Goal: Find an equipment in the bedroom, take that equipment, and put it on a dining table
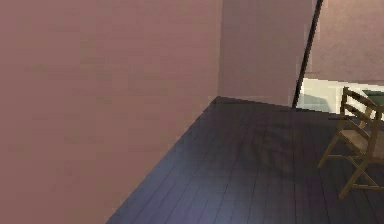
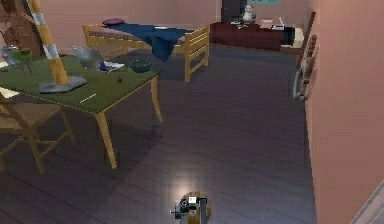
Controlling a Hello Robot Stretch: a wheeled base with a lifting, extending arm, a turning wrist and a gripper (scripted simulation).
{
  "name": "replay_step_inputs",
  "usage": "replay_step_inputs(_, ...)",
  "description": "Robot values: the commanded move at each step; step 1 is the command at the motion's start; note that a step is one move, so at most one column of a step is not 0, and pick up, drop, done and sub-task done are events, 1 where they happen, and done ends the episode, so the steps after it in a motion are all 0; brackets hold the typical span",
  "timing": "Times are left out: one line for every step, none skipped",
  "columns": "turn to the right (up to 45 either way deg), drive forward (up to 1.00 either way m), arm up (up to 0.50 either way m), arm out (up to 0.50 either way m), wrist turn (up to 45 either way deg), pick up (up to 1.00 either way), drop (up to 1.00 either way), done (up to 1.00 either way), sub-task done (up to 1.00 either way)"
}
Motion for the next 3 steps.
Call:
replay_step_inputs(0.0, 0.00, 0.00, 0.00, 45.0, 0.00, 0.00, 0.00, 0.00)
replay_step_inputs(0.0, 0.00, 0.00, 0.00, 45.0, 0.00, 0.00, 0.00, 0.00)
replay_step_inputs(0.0, 0.00, 0.00, 0.00, 45.0, 0.00, 0.00, 0.00, 0.00)
